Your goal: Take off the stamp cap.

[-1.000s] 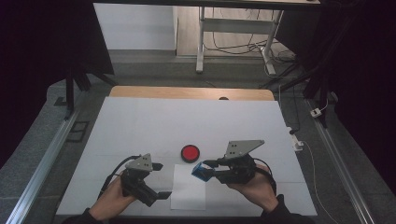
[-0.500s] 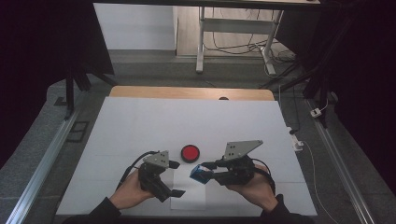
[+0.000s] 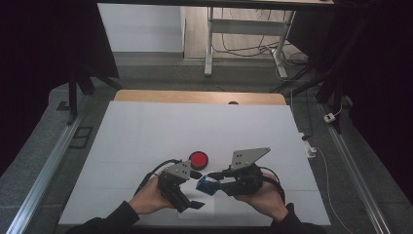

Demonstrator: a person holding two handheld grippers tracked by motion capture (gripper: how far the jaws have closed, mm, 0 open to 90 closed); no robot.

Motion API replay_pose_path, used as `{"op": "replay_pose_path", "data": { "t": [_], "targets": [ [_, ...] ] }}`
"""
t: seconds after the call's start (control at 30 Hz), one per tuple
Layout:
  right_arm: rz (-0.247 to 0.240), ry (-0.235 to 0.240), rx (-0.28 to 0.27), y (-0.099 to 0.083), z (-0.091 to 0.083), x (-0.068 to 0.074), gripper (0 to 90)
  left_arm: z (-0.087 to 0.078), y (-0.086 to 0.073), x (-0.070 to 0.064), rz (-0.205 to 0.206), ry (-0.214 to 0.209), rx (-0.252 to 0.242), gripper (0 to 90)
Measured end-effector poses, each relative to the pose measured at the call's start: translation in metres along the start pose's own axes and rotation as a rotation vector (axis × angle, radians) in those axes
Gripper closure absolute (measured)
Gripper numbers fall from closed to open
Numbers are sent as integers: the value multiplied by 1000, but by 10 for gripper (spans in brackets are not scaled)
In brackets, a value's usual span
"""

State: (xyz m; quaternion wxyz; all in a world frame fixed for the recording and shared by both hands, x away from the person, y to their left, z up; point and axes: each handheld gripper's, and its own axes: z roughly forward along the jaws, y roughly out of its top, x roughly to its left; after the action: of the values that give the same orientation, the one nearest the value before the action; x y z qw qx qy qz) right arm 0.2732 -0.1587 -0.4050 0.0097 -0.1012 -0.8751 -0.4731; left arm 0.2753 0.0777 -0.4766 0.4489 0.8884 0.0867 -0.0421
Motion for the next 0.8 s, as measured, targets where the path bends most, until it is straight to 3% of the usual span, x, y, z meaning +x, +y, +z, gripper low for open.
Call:
{"op": "replay_pose_path", "data": {
  "t": [0.07,0.13,0.2,0.3,0.4,0.57,0.8],
  "targets": [
    [1,12,8,-1,3,1,709,-1,-1,-2,32,-20,-8,188],
    [-1,22,10,-1,4,2,709,-1,-2,-2,37,-26,-14,243],
    [-2,26,9,-1,5,2,709,-2,-3,-1,35,-60,-29,285],
    [-8,33,16,-1,6,2,710,-3,-5,0,37,-77,-39,425],
    [-4,40,13,-2,7,2,709,-5,-6,1,35,-94,-56,508],
    [-5,44,20,-2,8,3,709,-6,-7,1,46,-113,-74,593],
    [-8,57,19,-2,9,4,709,-7,-9,2,52,-119,-89,648]
  ]
}}
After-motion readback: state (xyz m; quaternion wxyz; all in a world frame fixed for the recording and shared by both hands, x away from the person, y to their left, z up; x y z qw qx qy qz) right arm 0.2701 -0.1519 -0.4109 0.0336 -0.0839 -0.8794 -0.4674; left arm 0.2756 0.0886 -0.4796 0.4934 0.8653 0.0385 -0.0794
